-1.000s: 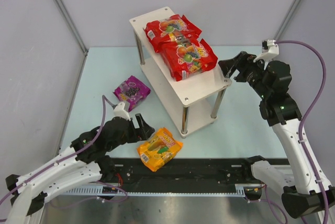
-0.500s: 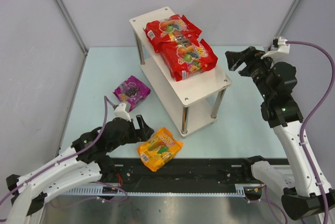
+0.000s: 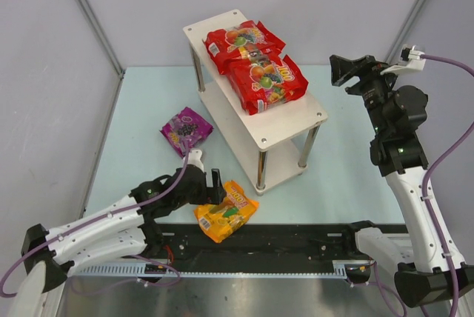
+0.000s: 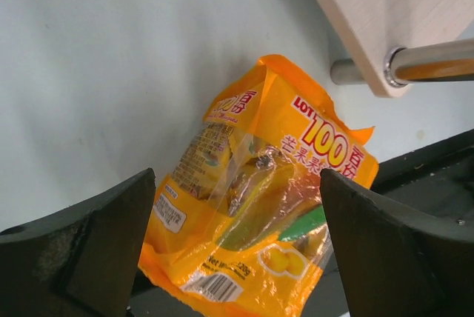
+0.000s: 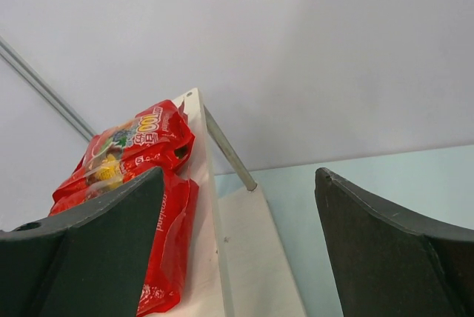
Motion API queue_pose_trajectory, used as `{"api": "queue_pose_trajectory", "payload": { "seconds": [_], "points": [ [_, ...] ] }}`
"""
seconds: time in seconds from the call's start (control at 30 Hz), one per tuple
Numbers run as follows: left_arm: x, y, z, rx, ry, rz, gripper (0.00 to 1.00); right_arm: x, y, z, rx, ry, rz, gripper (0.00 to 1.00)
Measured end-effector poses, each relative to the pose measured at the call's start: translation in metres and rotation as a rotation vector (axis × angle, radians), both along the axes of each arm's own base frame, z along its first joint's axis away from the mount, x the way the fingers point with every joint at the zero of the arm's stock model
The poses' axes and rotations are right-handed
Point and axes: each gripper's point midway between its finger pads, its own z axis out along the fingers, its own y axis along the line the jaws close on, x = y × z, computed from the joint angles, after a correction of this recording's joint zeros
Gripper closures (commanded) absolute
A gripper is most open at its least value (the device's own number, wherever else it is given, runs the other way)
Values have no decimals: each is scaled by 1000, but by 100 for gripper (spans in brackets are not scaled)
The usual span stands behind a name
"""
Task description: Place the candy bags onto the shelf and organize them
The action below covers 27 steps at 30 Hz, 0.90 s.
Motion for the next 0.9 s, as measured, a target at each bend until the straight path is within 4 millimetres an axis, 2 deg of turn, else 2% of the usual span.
{"api": "queue_pose_trajectory", "payload": {
  "seconds": [0.17,0.43,0.63,0.7,0.83,0.9],
  "points": [
    [-6,-3,-25,20,33,-46,3,5,-3,0,-13,-5,-13,13],
    [-9,-21,-27,-52,27,-114,7,6,-4,-2,-20,-3,-16,13],
    [-14,-22,-34,-75,32,-137,8,8,-3,-3,-21,2,-16,13],
    [-15,-23,-35,-85,30,-140,10,8,-3,-3,-20,3,-16,12],
    [-17,-23,-38,-99,32,-146,24,8,-3,-4,-21,4,-16,12],
    [-17,-22,-41,-99,34,-146,26,8,-3,-4,-21,5,-16,12]
  ]
}}
